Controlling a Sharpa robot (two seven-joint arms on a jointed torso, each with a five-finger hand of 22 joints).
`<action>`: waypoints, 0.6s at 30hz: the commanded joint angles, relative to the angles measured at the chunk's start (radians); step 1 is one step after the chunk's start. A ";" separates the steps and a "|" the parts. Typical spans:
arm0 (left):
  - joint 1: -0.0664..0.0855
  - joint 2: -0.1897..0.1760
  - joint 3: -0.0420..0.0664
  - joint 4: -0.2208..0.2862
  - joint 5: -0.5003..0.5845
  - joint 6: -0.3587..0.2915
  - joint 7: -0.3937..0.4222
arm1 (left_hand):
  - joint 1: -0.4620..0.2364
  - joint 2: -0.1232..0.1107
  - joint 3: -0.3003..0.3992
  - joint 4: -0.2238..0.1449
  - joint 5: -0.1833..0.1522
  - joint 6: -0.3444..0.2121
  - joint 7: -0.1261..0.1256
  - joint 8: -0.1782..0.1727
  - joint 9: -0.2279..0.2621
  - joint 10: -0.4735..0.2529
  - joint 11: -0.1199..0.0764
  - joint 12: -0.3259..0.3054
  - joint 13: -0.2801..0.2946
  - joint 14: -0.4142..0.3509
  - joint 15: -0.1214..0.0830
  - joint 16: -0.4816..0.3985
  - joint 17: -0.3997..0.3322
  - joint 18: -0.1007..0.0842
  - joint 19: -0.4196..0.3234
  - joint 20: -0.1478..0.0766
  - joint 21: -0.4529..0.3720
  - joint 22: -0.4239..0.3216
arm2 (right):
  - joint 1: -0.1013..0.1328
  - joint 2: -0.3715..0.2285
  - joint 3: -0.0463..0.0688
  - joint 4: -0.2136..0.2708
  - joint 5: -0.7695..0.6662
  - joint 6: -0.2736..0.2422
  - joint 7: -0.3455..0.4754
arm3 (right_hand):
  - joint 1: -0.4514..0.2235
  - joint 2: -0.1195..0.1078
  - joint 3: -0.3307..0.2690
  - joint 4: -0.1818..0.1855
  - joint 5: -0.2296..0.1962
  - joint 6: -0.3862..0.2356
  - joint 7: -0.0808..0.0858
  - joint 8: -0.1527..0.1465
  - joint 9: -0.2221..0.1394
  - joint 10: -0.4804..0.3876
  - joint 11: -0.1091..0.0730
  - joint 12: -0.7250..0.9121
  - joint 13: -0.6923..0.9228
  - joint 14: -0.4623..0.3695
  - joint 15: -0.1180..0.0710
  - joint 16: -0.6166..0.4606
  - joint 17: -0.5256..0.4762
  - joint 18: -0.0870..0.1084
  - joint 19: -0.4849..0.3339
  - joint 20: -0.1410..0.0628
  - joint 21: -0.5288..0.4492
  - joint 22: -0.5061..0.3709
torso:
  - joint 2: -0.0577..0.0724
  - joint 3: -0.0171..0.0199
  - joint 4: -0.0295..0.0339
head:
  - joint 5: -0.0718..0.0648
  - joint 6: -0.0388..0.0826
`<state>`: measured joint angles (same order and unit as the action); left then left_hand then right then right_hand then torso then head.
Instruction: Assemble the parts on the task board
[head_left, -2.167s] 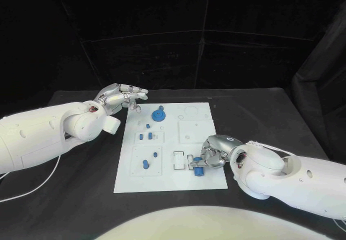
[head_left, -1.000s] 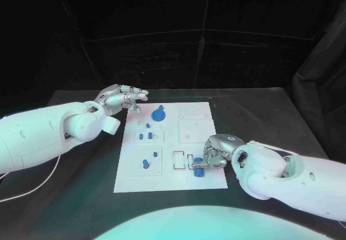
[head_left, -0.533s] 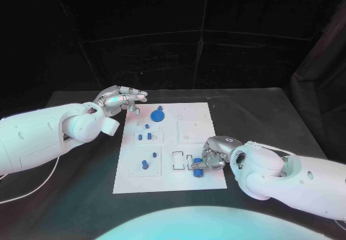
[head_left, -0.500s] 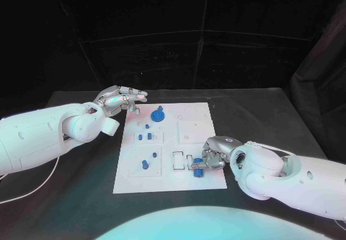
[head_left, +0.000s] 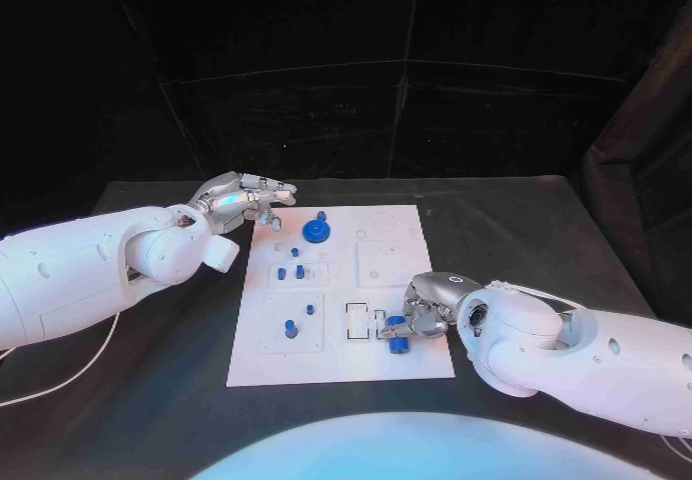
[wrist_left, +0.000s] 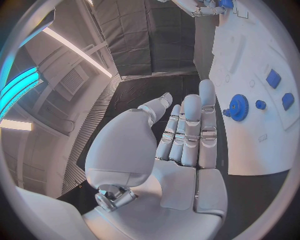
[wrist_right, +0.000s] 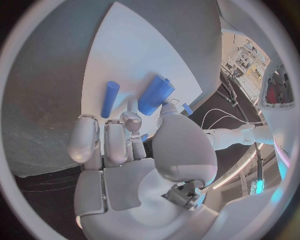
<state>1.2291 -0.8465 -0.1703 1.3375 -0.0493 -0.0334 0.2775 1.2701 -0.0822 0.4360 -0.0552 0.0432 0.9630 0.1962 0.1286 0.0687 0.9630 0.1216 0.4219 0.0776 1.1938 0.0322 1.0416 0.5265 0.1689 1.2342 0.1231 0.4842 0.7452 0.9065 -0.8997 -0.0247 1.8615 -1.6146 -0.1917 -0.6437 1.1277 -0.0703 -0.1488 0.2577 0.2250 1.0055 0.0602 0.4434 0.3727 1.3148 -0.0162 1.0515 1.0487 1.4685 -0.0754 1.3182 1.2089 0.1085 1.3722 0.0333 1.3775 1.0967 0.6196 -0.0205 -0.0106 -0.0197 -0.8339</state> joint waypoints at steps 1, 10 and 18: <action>0.001 -0.001 0.001 0.002 0.003 0.015 -0.001 | 0.000 -0.002 0.001 -0.006 0.007 -0.008 0.000 0.004 -0.001 -0.006 -0.001 0.002 -0.001 -0.007 -0.001 -0.005 -0.002 0.012 0.004 0.003 -0.004 -0.001 | -0.002 0.000 -0.003 -0.007 -0.013 -0.010 -0.002 | 0.035 0.012 -0.003 -0.013 0.032 0.004 -0.003 -0.005 0.004 0.004 0.000 -0.005 0.001 0.040 -0.007 0.000 0.000 -0.018 -0.002 -0.006 0.005 0.000 | 0.000 0.0004 0.0000 | 0.000 -0.001; 0.001 -0.001 0.001 0.002 -0.001 0.017 -0.002 | 0.002 -0.002 0.002 -0.007 0.007 -0.009 0.000 0.004 -0.001 -0.007 -0.001 0.003 -0.001 -0.007 -0.001 -0.005 -0.002 0.012 0.003 0.003 -0.004 -0.001 | -0.002 -0.007 -0.002 0.000 -0.019 -0.091 0.003 | 0.112 0.043 0.006 -0.054 0.156 -0.007 0.002 -0.025 0.005 -0.004 0.003 -0.022 -0.004 0.039 -0.005 -0.006 -0.005 -0.017 -0.007 -0.004 0.000 -0.009 | -0.001 0.0007 -0.0005 | 0.000 -0.002; 0.001 0.000 0.000 0.001 -0.006 0.020 -0.005 | 0.002 -0.002 0.002 -0.007 0.007 -0.009 0.000 0.004 -0.001 -0.007 -0.001 0.003 -0.001 -0.007 -0.001 -0.005 -0.002 0.012 0.003 0.003 -0.004 -0.001 | -0.002 -0.019 -0.002 0.013 0.062 -0.170 0.026 | 0.130 0.050 0.021 -0.058 0.231 -0.018 0.008 -0.046 -0.002 -0.011 0.006 -0.035 -0.011 0.038 -0.002 -0.012 -0.009 -0.015 -0.011 -0.002 -0.004 -0.017 | 0.000 0.0002 -0.0004 | -0.001 0.000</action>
<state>1.2291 -0.8468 -0.1703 1.3375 -0.0516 -0.0289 0.2730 1.2701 -0.0822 0.4390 -0.0581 0.0432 0.9630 0.1962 0.1286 0.0688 0.9630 0.1216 0.4219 0.0777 1.1938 0.0322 1.0416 0.5250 0.1690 1.2342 0.1231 0.4842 0.7453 0.9039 -0.9181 -0.0273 1.8703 -1.6002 -0.2992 -0.6346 1.2468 -0.0220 -0.1324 0.2001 0.4530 0.9896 0.0697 0.4025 0.3690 1.3110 -0.0124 1.0209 1.0385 1.4686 -0.0753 1.3126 1.2009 0.1085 1.3687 0.0299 1.3774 1.0809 0.6194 -0.0198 -0.0112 -0.0200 -0.8352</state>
